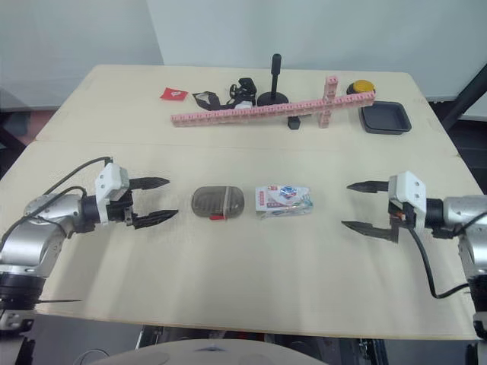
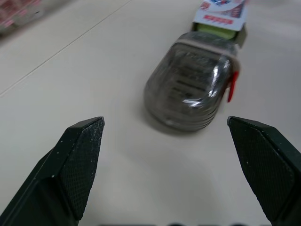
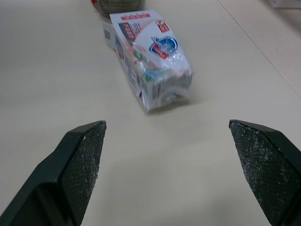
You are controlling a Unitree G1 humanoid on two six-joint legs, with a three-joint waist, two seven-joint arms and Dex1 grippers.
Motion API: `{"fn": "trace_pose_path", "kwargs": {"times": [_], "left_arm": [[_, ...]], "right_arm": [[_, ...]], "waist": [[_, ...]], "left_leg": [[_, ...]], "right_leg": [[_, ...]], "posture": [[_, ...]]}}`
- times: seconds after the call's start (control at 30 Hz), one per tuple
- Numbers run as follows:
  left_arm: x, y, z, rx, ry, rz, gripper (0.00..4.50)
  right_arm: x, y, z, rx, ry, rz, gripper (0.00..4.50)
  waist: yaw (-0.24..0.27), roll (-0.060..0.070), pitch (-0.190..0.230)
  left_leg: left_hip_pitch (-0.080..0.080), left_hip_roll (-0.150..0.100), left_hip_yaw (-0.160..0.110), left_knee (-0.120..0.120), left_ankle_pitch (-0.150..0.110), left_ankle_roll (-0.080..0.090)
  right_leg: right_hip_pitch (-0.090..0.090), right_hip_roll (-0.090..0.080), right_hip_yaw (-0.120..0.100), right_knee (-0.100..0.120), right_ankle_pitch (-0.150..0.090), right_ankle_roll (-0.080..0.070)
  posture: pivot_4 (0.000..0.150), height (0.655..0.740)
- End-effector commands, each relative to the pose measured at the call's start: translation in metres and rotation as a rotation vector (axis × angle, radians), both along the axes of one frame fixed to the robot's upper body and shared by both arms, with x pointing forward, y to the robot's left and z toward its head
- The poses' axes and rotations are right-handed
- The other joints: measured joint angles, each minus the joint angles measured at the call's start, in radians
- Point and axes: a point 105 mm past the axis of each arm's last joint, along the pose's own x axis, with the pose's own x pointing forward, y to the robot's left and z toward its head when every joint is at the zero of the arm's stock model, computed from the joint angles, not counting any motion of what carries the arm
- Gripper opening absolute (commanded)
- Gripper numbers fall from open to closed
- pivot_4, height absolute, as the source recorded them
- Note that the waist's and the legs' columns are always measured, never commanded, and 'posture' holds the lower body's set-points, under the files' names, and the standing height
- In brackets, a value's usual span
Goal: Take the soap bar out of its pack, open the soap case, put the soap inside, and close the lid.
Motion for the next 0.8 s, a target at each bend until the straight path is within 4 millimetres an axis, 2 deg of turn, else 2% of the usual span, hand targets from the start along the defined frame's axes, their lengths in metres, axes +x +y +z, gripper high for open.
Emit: {"fn": "trace_pose_path", "kwargs": {"times": [0.03, 0.17, 0.27, 0.37, 0.53, 0.8], "left_arm": [[-0.003, -0.010, 0.011, -0.012, -0.020, -0.074, 4.48], [-0.012, -0.024, 0.010, -0.009, -0.017, -0.159, 4.48], [-0.013, -0.033, 0.012, -0.010, -0.039, -0.185, 4.48], [-0.012, -0.040, 0.017, -0.030, -0.059, -0.192, 4.48], [-0.013, -0.043, 0.017, -0.032, -0.057, -0.193, 4.48], [-0.020, -0.048, 0.014, -0.045, -0.049, -0.195, 4.48]], "right_arm": [[0.007, 0.015, 0.006, -0.052, -0.002, 0.066, 4.50], [0.018, 0.036, 0.004, -0.070, -0.004, 0.124, 4.50], [0.026, 0.054, -0.001, -0.068, -0.002, 0.156, 4.50], [0.032, 0.066, -0.006, -0.073, -0.002, 0.181, 4.50], [0.039, 0.072, -0.008, -0.074, -0.009, 0.182, 4.50], [0.044, 0.072, -0.010, -0.075, -0.013, 0.171, 4.50]], "waist": [[0.000, 0.000, 0.000], [0.001, 0.000, 0.000], [0.000, 0.000, 0.000], [0.002, 0.000, 0.000], [0.001, 0.000, 0.000], [0.001, 0.000, 0.000]], "left_leg": [[-0.001, 0.000, 0.000, 0.000, 0.000, 0.000], [-0.006, 0.000, 0.000, 0.001, 0.001, 0.000], [-0.014, 0.000, 0.000, 0.007, 0.000, 0.000], [-0.015, 0.001, 0.000, 0.008, 0.001, 0.000], [-0.015, 0.001, 0.000, 0.010, 0.001, 0.000], [-0.016, 0.001, 0.000, 0.010, 0.001, 0.000]], "right_leg": [[-0.001, 0.000, 0.000, 0.001, 0.000, 0.000], [-0.008, 0.000, -0.001, 0.006, 0.000, -0.001], [-0.016, 0.000, -0.002, 0.014, 0.000, 0.000], [-0.017, 0.000, -0.003, 0.016, 0.000, -0.001], [-0.017, 0.000, -0.003, 0.017, -0.002, -0.004], [-0.017, 0.000, -0.003, 0.017, 0.000, -0.001]], "posture": [[0.150, 0.7330], [0.150, 0.7330], [0.150, 0.7330], [0.150, 0.7330], [0.150, 0.7330], [0.150, 0.7330]]}}
